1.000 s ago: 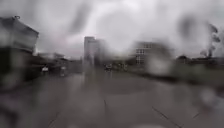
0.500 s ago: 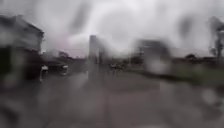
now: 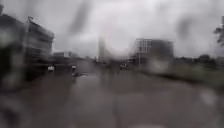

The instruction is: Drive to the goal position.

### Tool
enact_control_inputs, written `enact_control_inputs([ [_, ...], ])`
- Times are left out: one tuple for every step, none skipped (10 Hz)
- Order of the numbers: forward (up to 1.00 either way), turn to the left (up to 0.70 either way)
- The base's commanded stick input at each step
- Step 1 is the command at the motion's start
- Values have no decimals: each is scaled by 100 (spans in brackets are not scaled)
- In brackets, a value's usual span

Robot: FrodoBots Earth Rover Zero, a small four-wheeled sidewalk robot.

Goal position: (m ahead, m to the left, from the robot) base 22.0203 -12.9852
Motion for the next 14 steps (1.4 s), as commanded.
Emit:
enact_control_inputs([
  [70,0],
  [70,0],
  [70,-1],
  [70,-12],
  [70,-34],
  [70,-28],
  [70,-11],
  [70,0],
  [70,0],
  [70,0],
  [70,0],
  [70,0],
  [70,0],
  [70,0],
])
